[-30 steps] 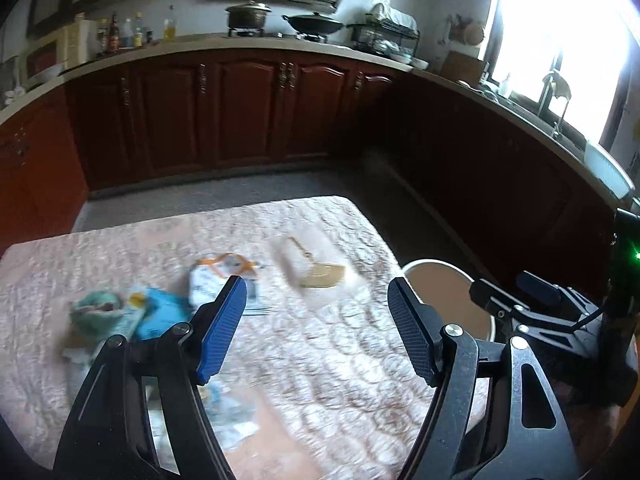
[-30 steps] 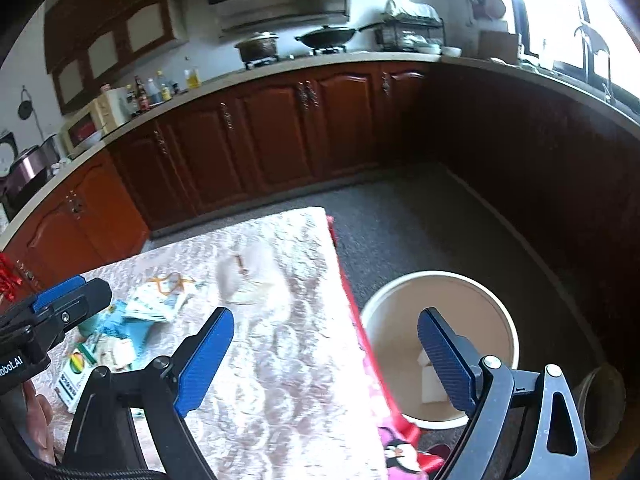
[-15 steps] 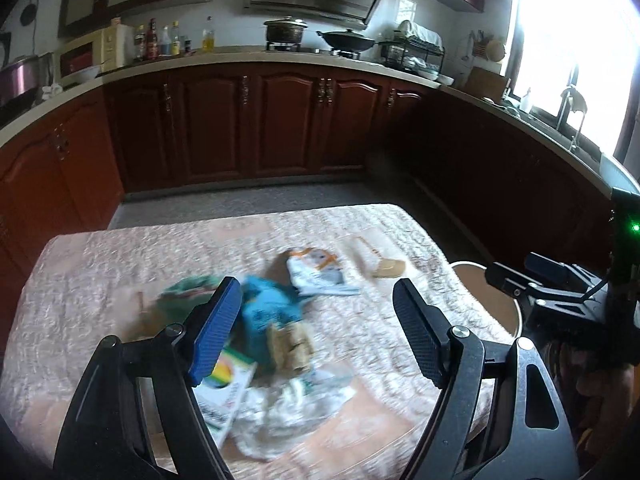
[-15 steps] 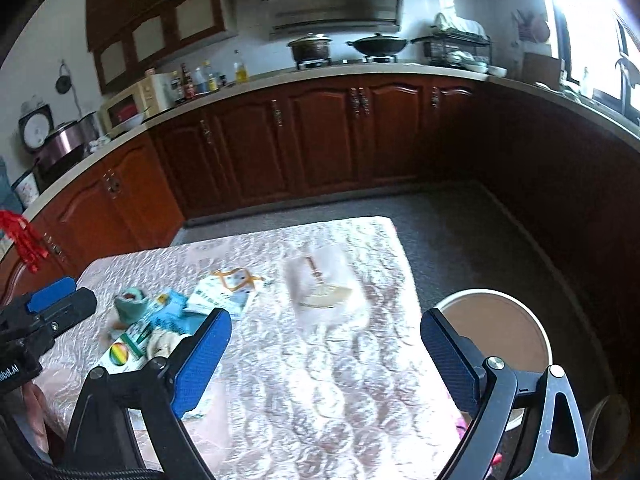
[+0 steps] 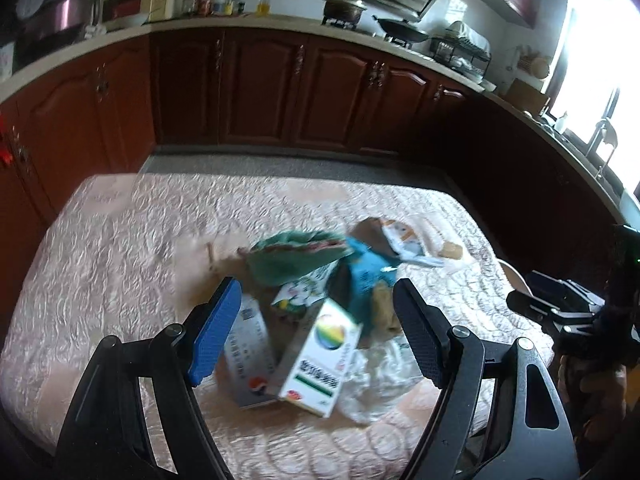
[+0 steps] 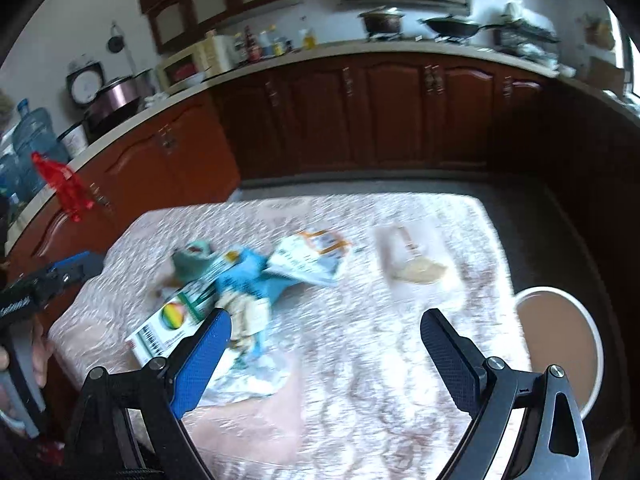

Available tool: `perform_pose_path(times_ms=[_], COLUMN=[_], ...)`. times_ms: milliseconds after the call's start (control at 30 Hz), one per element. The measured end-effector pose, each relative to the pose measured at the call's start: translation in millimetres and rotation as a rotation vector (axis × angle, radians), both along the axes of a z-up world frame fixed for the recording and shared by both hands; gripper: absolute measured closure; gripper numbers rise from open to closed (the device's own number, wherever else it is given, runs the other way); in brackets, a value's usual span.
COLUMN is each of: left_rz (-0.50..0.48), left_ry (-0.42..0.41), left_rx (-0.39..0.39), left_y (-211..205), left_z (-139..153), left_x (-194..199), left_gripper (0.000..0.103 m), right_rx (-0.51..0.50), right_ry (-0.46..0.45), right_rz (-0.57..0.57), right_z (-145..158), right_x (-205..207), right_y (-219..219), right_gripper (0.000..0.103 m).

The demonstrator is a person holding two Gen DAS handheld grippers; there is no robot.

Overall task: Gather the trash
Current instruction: 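Grasp the green towel with the left tool while the right tool grasps the beige glove, then carry the green towel and beige glove over the white bucket with both tools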

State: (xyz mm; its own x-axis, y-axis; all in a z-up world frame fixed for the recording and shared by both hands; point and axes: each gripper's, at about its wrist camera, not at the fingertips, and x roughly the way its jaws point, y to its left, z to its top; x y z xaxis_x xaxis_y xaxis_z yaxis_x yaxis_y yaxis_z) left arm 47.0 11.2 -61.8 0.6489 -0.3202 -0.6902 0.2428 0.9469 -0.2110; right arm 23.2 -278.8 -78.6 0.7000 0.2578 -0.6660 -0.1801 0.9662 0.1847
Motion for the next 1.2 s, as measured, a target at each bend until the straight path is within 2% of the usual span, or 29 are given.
perform_pose_path(times_ms=[267, 467, 567, 733, 833, 900, 967, 1000, 1067, 1133, 1167, 1200], left_rz=[-0.022, -0.006, 0.001, -0.005, 0.002, 0.023, 0.027, 0.020, 0.002, -0.013, -0.017, -0.013], left_ry=[0.069, 0.114, 0.126, 0.173, 0.227, 0.221, 0.215, 0.214, 0.210, 0.194, 0.189, 0.180], left_rx=[-0.047, -0.099, -0.096, -0.037, -0.053, -0.050, -0.037, -0.025, -0.017, -0.004, -0.003, 0.005], left_y=[0, -8, -14, -27, -27, -25, -23, -24, -23, -21, -21, -20], left_z=[-23, -33, -36, -54, -69, -73, -74, -74, -73, -69, -68, -65], left_x=[38, 83, 104, 127, 136, 136, 134, 133, 130, 124, 122, 119], left_gripper=[0.025, 0.025, 0.025, 0.025, 0.025, 0.026, 0.043, 0.055, 0.067, 0.093, 0.094, 0.094], right_rx=[0.049, 0.072, 0.077, 0.079, 0.081, 0.090, 0.116, 0.127, 0.155, 0.156, 0.155, 0.155], right_ry=[0.120, 0.194, 0.209, 0.220, 0.232, 0.248, 0.258, 0.261, 0.262, 0.250, 0.237, 0.222], right_rz=[0.116, 0.138, 0.143, 0.163, 0.172, 0.178, 0.196, 0.200, 0.216, 0.226, 0.229, 0.233], right_z=[-42, -69, -77, -82, -87, -92, -96, -97, -100, -101, -100, -98], right_x=[37, 67, 77, 89, 97, 102, 106, 107, 107, 106, 104, 101], right_y=[44, 61, 67, 73, 78, 79, 81, 82, 85, 88, 88, 88], right_gripper=[0.009, 0.009, 0.009, 0.009, 0.009, 0.013, 0.037, 0.044, 0.060, 0.069, 0.075, 0.075])
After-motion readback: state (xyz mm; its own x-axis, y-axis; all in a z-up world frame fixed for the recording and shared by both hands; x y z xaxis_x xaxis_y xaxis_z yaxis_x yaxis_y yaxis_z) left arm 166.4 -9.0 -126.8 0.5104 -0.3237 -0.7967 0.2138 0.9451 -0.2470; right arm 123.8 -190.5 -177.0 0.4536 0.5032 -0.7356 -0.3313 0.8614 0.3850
